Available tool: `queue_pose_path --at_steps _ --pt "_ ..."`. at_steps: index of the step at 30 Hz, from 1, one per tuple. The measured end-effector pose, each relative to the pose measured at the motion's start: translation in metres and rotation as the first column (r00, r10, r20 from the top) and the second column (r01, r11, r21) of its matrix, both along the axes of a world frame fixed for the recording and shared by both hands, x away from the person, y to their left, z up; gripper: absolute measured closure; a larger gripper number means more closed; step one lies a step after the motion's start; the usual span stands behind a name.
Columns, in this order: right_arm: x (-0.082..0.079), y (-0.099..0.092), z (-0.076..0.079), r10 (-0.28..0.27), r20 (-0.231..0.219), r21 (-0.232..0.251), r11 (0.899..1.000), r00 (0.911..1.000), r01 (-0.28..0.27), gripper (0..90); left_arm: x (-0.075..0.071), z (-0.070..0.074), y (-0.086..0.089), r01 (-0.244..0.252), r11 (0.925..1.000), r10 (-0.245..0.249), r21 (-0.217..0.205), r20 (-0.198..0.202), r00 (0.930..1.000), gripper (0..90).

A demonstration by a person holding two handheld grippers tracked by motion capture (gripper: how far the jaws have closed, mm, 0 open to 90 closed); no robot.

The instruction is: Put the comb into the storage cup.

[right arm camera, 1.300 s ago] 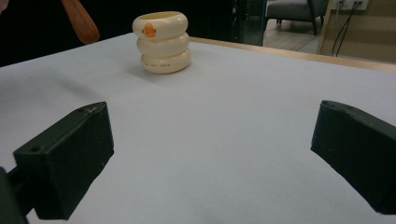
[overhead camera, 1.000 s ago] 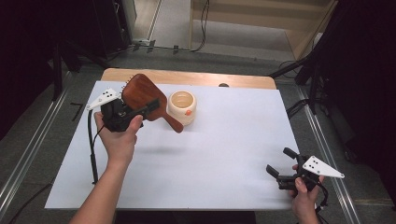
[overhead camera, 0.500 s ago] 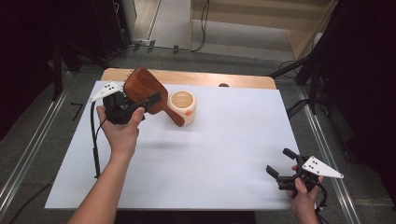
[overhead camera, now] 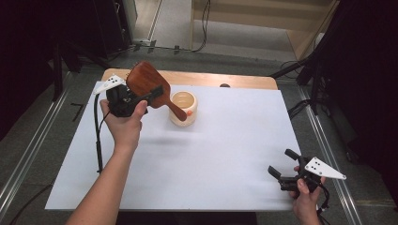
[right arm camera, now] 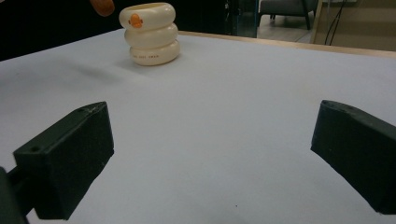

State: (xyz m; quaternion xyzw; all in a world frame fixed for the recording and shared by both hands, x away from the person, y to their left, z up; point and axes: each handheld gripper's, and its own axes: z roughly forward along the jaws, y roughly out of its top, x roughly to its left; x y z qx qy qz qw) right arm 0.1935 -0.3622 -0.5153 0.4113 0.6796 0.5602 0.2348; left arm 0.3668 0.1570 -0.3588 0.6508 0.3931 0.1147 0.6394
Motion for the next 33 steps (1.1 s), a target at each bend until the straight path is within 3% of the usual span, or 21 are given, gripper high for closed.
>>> queue_pose_path --at_steps 8,14,33 --pt "0.002 0.001 0.000 0.002 0.001 -0.013 1.000 1.0000 -0.002 0.0 0.009 0.007 -0.006 -0.009 0.9998 0.009 0.017 0.020 0.9998 57.5" --pt "0.002 0.000 -0.001 0.004 0.000 -0.006 1.000 1.0000 -0.004 0.0 0.015 0.011 -0.008 -0.020 0.9998 0.020 0.000 0.023 0.9995 57.4" --pt "0.002 0.000 -0.001 0.010 0.002 -0.007 1.000 1.0000 -0.010 0.0 0.034 0.010 -0.013 -0.065 0.9979 0.065 -0.001 0.028 0.9975 57.3"
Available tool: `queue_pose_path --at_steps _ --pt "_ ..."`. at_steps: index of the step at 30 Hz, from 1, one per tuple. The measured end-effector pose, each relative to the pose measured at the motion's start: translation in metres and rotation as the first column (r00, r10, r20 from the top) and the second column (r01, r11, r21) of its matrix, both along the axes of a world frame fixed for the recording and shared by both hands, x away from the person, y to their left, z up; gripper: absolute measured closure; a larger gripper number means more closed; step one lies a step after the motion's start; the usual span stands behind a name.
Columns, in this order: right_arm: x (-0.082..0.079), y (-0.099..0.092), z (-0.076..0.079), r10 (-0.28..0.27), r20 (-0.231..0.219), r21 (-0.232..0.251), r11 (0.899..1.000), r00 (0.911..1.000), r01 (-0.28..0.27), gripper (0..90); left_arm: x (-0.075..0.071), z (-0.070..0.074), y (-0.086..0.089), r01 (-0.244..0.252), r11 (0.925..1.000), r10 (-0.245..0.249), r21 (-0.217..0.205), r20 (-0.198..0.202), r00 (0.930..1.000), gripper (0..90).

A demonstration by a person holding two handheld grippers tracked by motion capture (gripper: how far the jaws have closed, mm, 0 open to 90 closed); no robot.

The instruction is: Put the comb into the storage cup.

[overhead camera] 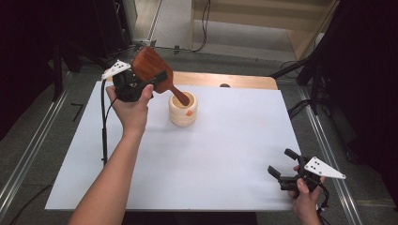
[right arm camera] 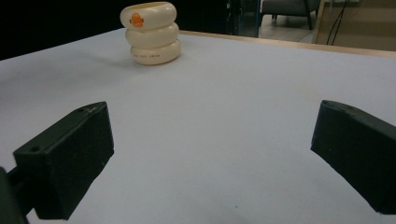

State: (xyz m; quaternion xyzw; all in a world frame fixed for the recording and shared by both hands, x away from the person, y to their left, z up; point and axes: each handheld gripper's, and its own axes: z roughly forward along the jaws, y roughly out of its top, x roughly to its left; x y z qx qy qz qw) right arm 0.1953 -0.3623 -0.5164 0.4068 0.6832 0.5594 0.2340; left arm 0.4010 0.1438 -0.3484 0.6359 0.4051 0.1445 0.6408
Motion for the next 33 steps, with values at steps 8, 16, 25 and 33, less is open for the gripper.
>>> queue_pose_path --at_steps 8,16,25,33 --pt "0.000 0.000 0.000 0.001 0.001 0.001 1.000 1.0000 -0.001 0.0 0.007 -0.002 -0.003 -0.020 0.9998 0.020 0.007 -0.001 0.9998 57.2" --pt "0.000 0.000 0.000 -0.001 0.000 0.002 1.000 1.0000 0.001 0.0 0.012 -0.008 -0.007 -0.042 0.9987 0.042 0.031 -0.010 0.9991 57.1" --pt "0.000 0.000 0.000 -0.001 0.001 0.004 1.000 1.0000 0.001 0.0 0.017 -0.019 -0.012 -0.053 0.9970 0.055 0.056 -0.028 0.9981 56.9" --pt "0.000 0.000 -0.001 0.000 0.002 0.003 1.000 1.0000 0.000 0.0 0.020 -0.029 -0.016 -0.059 0.9958 0.062 0.069 -0.044 0.9971 56.9"
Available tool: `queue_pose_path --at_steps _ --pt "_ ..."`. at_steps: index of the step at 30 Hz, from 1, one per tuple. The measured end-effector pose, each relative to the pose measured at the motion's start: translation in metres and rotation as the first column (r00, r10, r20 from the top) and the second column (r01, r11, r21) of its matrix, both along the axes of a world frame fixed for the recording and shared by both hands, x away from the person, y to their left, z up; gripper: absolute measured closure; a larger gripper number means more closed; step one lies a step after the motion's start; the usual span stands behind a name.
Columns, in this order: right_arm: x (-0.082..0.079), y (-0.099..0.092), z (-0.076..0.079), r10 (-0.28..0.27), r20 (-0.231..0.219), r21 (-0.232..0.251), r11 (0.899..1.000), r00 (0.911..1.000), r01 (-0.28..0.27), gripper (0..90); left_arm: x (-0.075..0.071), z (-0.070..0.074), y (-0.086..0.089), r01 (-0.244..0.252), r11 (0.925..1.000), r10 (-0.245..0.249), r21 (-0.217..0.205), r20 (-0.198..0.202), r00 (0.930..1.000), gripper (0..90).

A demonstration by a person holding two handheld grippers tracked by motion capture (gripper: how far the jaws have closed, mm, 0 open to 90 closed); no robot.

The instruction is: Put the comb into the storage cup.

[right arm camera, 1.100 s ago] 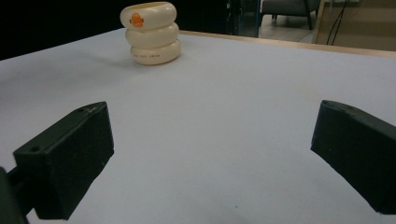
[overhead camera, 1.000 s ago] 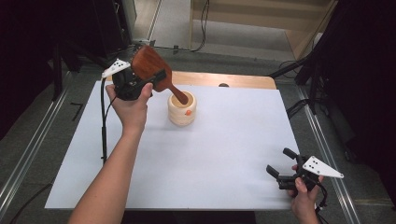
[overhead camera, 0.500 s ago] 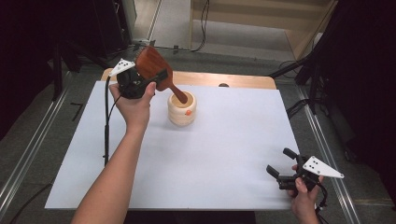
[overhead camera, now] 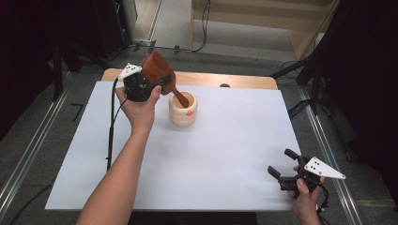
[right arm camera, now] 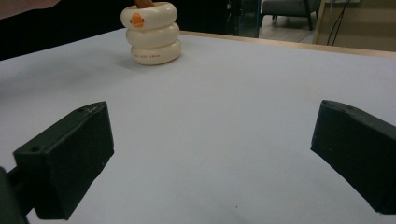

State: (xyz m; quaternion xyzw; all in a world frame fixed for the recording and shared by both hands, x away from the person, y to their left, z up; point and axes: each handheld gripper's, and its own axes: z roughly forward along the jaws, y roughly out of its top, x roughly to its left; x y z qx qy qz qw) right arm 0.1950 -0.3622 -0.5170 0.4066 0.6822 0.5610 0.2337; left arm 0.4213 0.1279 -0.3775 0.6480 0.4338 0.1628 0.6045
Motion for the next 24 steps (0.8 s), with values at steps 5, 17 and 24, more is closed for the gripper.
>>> queue_pose_path --at_steps 5,17,24 --pt "0.000 0.000 0.000 -0.002 0.002 -0.001 1.000 1.0000 0.002 0.0 0.001 -0.006 -0.001 -0.002 1.0000 0.002 0.004 -0.011 0.9999 56.9" --pt "-0.001 0.000 0.001 0.000 0.004 -0.003 1.000 1.0000 0.000 0.0 0.004 -0.021 -0.007 -0.006 0.9996 0.007 0.026 -0.036 0.9993 56.8" --pt "-0.001 0.001 0.000 0.003 0.007 -0.003 1.000 1.0000 -0.003 0.0 0.004 -0.029 -0.011 -0.007 0.9994 0.008 0.033 -0.049 0.9988 56.8"
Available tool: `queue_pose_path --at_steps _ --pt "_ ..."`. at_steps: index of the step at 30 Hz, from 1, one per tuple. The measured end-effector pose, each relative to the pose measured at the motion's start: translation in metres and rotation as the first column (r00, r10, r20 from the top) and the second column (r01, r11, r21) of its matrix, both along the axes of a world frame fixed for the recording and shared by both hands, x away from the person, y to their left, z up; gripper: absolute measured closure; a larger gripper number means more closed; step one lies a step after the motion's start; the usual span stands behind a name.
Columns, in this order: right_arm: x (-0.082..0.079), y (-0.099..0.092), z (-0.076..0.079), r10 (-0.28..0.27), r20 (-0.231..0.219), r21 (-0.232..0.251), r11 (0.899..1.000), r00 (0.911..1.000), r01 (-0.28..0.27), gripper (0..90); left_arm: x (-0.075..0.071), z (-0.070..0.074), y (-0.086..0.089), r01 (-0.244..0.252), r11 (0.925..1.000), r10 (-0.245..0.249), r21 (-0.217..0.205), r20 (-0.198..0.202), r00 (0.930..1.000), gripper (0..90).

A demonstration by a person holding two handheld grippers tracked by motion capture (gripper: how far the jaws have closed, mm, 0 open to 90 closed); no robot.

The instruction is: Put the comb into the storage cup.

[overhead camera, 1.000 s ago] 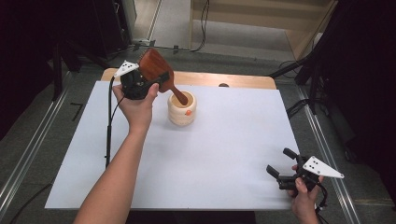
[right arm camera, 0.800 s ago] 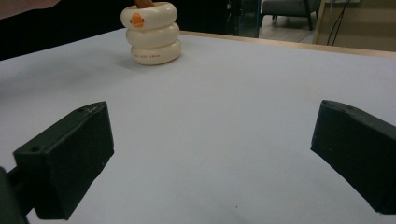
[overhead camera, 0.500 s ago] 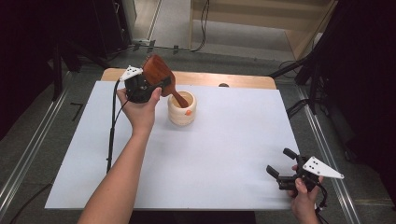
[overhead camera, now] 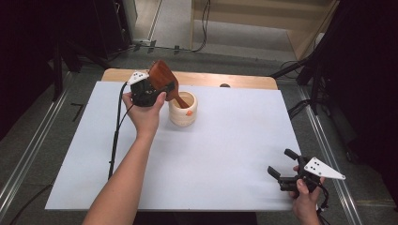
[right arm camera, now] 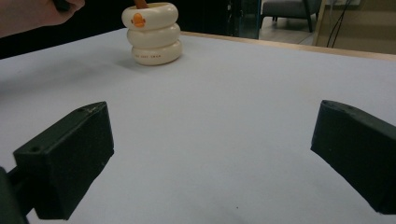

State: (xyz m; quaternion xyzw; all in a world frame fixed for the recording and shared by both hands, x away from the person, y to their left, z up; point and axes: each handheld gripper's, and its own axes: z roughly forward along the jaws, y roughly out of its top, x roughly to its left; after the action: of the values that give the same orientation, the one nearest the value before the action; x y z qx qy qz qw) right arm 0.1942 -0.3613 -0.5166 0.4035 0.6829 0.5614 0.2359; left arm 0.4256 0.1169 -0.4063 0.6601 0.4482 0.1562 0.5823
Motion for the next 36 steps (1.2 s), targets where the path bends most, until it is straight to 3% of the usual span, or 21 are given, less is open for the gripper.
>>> queue_pose_path --at_steps 30,36 --pt "0.000 0.000 0.000 -0.003 0.001 -0.005 1.000 1.0000 0.003 0.0 0.005 -0.024 -0.014 -0.006 1.0000 0.006 -0.003 -0.067 0.9977 56.1" --pt "0.001 0.001 0.000 0.001 0.004 -0.012 1.000 1.0000 -0.001 0.0 0.008 -0.028 -0.012 -0.028 0.9991 0.025 -0.031 -0.096 0.9951 54.4"
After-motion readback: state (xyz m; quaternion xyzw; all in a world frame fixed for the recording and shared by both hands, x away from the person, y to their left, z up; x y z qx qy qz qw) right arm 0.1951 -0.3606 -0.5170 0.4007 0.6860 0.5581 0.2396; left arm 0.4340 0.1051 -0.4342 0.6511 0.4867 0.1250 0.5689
